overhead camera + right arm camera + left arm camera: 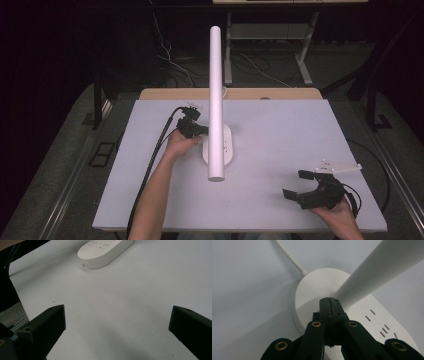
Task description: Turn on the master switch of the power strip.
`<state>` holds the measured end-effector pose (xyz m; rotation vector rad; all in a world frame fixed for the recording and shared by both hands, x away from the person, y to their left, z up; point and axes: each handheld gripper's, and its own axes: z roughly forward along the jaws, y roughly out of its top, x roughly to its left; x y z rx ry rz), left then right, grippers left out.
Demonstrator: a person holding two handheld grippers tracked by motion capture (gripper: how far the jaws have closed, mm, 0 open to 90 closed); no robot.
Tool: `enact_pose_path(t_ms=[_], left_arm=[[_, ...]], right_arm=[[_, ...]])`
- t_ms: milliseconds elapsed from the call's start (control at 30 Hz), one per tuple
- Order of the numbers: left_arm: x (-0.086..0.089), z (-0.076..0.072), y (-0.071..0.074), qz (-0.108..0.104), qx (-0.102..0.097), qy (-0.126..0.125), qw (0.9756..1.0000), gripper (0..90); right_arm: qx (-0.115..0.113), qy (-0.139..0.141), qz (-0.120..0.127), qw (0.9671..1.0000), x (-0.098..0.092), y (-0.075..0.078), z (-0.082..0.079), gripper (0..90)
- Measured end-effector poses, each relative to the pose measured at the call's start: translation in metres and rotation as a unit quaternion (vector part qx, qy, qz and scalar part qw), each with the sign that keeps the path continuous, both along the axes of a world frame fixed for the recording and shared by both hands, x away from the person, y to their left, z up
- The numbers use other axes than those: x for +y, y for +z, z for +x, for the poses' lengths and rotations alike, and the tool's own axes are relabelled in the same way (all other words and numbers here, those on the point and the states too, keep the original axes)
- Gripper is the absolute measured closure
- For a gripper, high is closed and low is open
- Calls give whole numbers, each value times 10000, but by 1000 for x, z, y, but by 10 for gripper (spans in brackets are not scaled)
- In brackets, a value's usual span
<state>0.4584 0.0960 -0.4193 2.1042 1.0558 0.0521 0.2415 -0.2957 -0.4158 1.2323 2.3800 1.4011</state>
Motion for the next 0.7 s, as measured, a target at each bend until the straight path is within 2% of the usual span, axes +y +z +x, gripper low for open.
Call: enact_pose_path(t_ms=[33, 100, 300, 333, 367, 400, 500, 567, 600, 667, 700], left_arm=[[0, 0, 0, 53, -20, -41, 10000, 900], [0, 0, -1, -9, 30, 26, 10000, 900], [-1, -1, 0, 66, 29, 68, 10000, 900], [0, 1, -1, -58, 198, 180, 9996, 900], [-1, 1, -1, -159, 238, 280, 9992, 900], [-1, 1, -1, -159, 238, 280, 9992, 900], [-1, -1, -1, 49, 100, 134, 9998, 900], [0, 0, -3, -81, 145, 175, 9997, 900], [0, 0, -3, -81, 145, 175, 9997, 900], [-3, -3, -4, -197, 94, 365, 9991, 900], [-3, -3, -4, -197, 94, 365, 9991, 900]], right_arm=[[12, 20, -10, 10000, 0, 0, 0, 2], [25, 51, -36, 10000, 0, -1, 0, 3], [-6, 79, -45, 10000, 1, -1, 0, 3], [-2, 82, -49, 10000, 1, 0, 0, 3], [-5, 82, -51, 10000, 1, 0, 0, 3], [-11, 74, -51, 10000, 1, 0, -1, 3], [14, 47, -30, 10000, 0, 0, -1, 3], [19, 39, -24, 10000, 0, 0, -1, 3], [19, 39, -24, 10000, 0, 0, -1, 3], [-25, 50, -32, 10000, 0, 1, -1, 3], [-25, 50, -30, 10000, 0, 1, -1, 3]])
